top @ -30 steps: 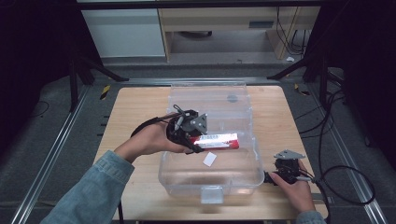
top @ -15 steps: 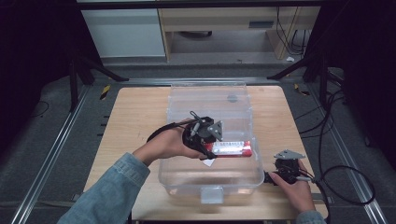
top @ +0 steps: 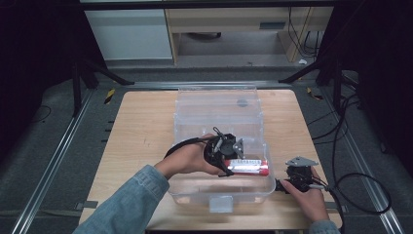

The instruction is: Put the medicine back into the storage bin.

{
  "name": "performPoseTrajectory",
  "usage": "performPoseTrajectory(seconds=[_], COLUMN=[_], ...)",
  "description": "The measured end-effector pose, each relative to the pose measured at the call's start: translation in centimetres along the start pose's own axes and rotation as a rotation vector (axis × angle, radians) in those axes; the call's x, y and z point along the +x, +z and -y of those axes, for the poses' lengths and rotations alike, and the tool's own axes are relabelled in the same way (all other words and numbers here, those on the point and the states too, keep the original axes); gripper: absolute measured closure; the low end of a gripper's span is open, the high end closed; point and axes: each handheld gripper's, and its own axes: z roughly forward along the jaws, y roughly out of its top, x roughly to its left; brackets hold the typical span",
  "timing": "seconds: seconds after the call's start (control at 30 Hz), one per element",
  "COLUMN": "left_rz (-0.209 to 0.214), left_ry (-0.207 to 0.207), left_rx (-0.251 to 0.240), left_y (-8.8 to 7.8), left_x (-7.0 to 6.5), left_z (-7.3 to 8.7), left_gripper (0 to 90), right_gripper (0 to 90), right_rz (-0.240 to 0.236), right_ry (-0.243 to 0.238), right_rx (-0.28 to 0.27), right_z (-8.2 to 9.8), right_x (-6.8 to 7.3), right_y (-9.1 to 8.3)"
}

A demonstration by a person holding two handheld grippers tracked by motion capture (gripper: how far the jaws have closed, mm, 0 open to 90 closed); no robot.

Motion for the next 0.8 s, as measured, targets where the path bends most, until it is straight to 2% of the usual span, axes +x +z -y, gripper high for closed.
performPoseTrajectory(seconds=[0.07, 0.2, 0.3, 0.8], left_rz=[-0.001, 0.003, 0.012, 0.041], left_ry=[0.006, 0.005, -0.003, -0.033], left_rx=[0.024, 0.034, 0.019, 0.004], left_y=[0.4, 0.8, 1.2, 3.1], left_x=[-0.1, 0.0, 0.0, 0.1], left_z=[-0.2, -0.4, -0.5, -0.1], left_gripper=[51.1, 51.1, 51.1, 51.1], right_gripper=[1.0, 1.0, 1.0, 1.0], right_rz=[-0.002, -0.003, -0.003, -0.004], right_ry=[-0.001, -0.001, -0.001, -0.003], right_rx=[0.0, 0.0, 0.0, 0.001], right_z=[0.0, 0.0, 0.0, 0.0], right_x=[0.0, 0.0, 0.0, 0.0], right_y=[0.0, 0.0, 0.0, 0.0])
